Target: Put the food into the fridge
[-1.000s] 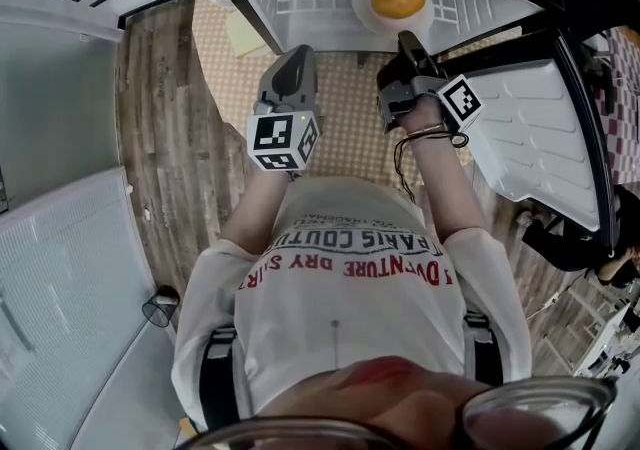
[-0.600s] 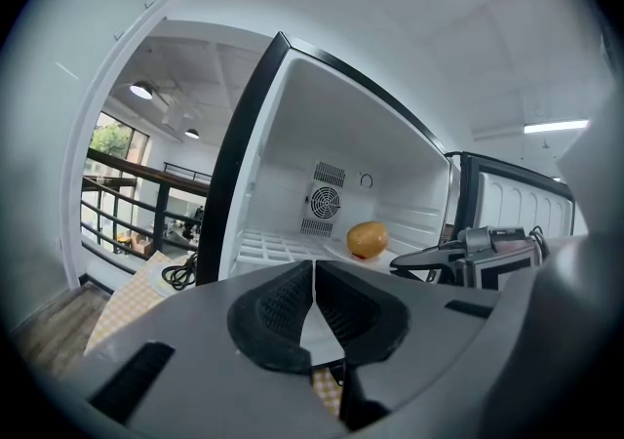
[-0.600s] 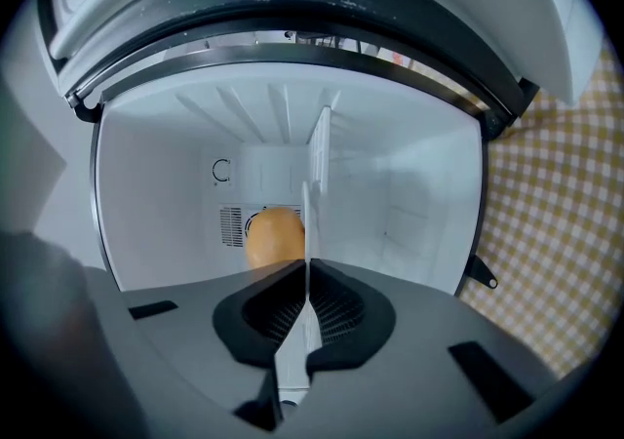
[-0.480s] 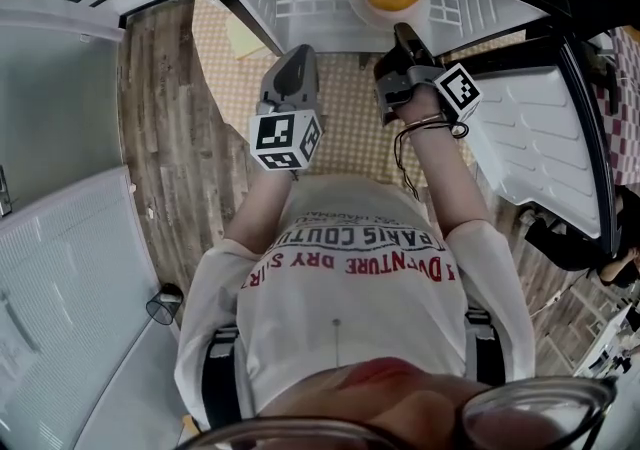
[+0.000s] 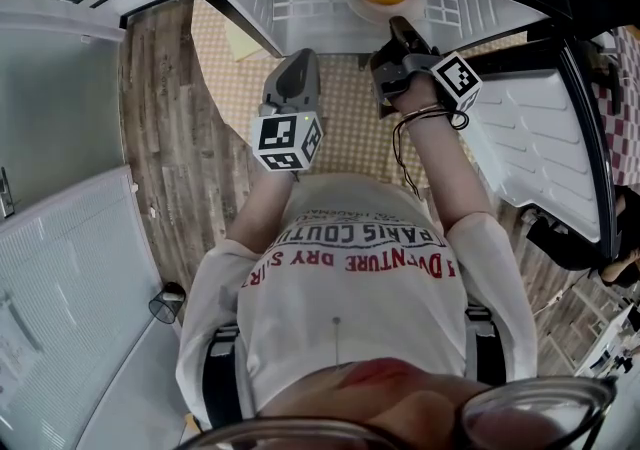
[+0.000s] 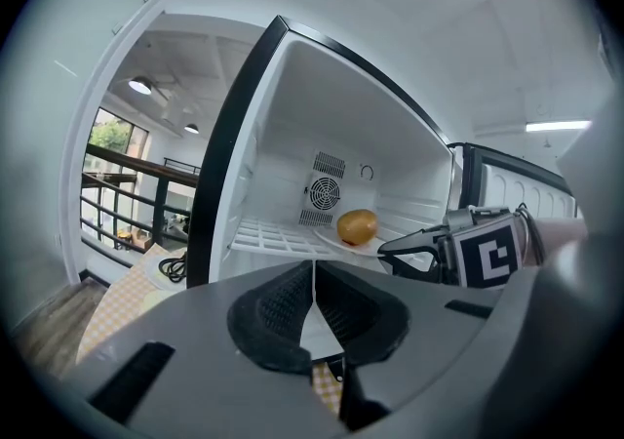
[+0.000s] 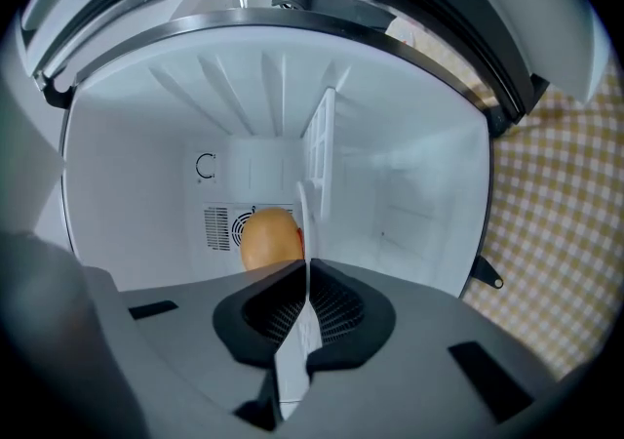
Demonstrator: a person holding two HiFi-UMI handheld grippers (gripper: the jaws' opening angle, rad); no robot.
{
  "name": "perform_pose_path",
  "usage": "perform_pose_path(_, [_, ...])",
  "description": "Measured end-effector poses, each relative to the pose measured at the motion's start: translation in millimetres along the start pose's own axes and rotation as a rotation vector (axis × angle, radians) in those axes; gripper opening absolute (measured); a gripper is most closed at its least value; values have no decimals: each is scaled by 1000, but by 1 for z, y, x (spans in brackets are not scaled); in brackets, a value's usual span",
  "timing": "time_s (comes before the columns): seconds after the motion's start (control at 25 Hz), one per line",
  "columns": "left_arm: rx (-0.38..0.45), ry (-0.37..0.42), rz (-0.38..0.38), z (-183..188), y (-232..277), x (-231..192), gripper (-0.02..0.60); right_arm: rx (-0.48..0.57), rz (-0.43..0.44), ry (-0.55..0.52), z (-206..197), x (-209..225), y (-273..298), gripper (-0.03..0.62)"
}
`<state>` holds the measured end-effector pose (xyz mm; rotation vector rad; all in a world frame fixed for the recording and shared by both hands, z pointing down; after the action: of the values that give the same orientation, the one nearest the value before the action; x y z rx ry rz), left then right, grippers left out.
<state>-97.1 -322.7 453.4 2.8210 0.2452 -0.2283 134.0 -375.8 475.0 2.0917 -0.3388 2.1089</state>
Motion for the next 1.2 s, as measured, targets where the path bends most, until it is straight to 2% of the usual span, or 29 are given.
perform_pose_path(0.4, [-4, 0, 9, -2, 1, 1, 28, 6, 8, 14, -1, -1, 9, 32])
perform_pose_path(0.6, [-4, 2, 8, 0, 0, 2, 28, -19, -10, -55, 1, -8, 10, 34])
perform_pose_path(0.8, [-9, 8, 3, -2, -1, 4, 28, -32, 17, -96, 1, -14, 9, 148])
perform_pose_path(0.92, [-3, 12, 0, -1, -3, 4, 28, -20, -2, -124, 2, -16, 3, 195])
perform_pose_path(1.12, [7, 17, -21, 8, -7, 9, 28, -50, -3, -193, -1, -21, -19, 191])
perform_pose_path(1.16, [13, 20, -26, 10, -8, 10, 28, -74, 0, -239, -2, -22, -24, 166])
perform_pose_path(1.2, [20, 26, -31, 13, -9, 12, 28, -106, 0, -305, -3, -23, -29, 114])
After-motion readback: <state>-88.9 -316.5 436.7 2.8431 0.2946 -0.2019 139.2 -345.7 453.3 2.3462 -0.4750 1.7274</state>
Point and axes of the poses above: the fingertips, and each gripper's own axes: y forward along the fingers, x to its right, z out of its top, the point moved 9 cm from there along -y, backward along the fingers, and after that the axes turned 15 degrees about z, right-handed, at the moved point
